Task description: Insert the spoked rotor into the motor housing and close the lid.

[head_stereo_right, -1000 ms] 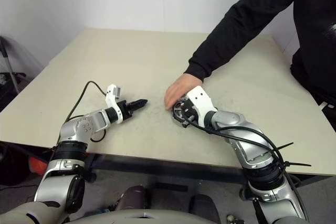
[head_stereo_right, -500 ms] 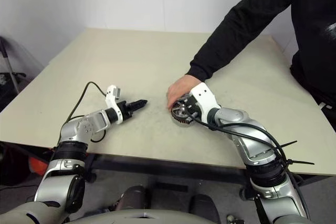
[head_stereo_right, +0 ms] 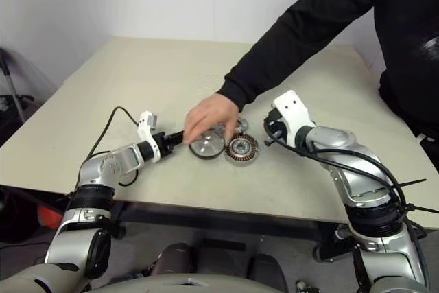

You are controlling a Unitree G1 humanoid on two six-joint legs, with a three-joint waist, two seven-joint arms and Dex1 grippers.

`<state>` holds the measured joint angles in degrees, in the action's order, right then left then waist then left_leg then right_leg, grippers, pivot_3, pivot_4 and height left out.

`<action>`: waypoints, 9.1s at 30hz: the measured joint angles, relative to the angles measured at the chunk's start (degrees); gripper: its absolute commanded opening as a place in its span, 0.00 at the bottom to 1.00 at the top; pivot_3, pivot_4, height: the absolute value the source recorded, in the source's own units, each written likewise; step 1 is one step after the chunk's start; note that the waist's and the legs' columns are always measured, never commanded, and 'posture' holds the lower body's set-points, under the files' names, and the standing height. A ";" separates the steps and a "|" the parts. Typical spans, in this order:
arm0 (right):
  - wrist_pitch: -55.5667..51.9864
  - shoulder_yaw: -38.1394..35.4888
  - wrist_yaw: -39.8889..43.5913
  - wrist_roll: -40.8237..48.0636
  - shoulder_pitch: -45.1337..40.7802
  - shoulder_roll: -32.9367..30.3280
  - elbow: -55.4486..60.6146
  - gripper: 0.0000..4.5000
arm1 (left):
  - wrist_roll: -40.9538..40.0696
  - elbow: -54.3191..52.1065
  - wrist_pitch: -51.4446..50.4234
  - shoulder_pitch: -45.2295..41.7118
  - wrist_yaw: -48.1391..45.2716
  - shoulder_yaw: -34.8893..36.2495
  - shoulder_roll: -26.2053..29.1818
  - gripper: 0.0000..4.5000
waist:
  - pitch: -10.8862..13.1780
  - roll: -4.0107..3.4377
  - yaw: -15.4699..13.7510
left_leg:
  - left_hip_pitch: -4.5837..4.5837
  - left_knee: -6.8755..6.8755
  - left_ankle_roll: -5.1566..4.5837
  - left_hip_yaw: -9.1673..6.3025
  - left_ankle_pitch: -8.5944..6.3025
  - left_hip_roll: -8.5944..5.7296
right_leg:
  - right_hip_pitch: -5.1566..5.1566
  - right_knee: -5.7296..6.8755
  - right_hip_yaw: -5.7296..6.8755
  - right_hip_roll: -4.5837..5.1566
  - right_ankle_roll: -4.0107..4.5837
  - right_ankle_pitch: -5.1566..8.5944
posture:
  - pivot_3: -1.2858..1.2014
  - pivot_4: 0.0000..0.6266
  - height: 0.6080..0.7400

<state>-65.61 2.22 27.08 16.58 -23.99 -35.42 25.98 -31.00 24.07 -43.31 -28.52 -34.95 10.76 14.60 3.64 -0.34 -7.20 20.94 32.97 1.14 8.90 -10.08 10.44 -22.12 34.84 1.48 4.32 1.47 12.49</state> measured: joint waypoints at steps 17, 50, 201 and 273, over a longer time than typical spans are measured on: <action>4.59 0.30 0.55 -0.93 3.66 -0.61 -3.42 0.00 | 0.90 1.39 0.44 -0.67 -1.19 -0.18 0.75 0.60 | 0.00 0.00 0.08 | -0.01 0.02 -0.01 0.00 0.00 0.01 | 0.01 0.01 0.00 0.00 0.04 -0.02 | 0.52 0.00 1.00; 27.65 -3.39 21.84 5.56 16.01 -11.38 -1.25 0.27 | -6.80 -22.35 -19.17 13.30 -17.16 -7.42 20.07 0.61 | -0.01 -0.02 0.23 | 0.03 0.11 -0.43 0.07 -0.25 0.10 | -0.04 0.01 0.04 0.00 -0.09 0.16 | 0.52 0.00 1.00; 22.53 -8.28 19.57 7.65 24.68 -15.00 4.27 0.28 | -15.05 13.68 -20.86 -8.32 -2.45 2.49 -16.29 0.09 | -0.32 -0.29 -0.57 | 0.08 0.12 -1.55 0.08 -0.91 -0.74 | 0.98 -1.09 0.16 0.83 -0.59 0.32 | 0.52 0.00 1.00; 25.01 -1.93 17.66 3.61 19.12 -12.11 -0.31 0.28 | -14.50 2.22 -20.84 -0.06 0.34 7.22 -13.22 0.44 | -0.40 -0.41 1.22 | 0.04 0.06 -1.54 0.09 -0.91 -0.69 | 0.94 -1.07 0.25 0.86 -0.55 0.31 | 0.52 0.00 1.00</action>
<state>-40.59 0.29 44.75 20.19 -4.86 -47.53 25.66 -45.50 26.29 -64.15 -28.58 -34.61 17.99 1.38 3.24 -0.75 -5.97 20.98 33.04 -0.40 9.00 -10.99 9.74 -21.17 33.77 1.73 5.18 0.92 12.80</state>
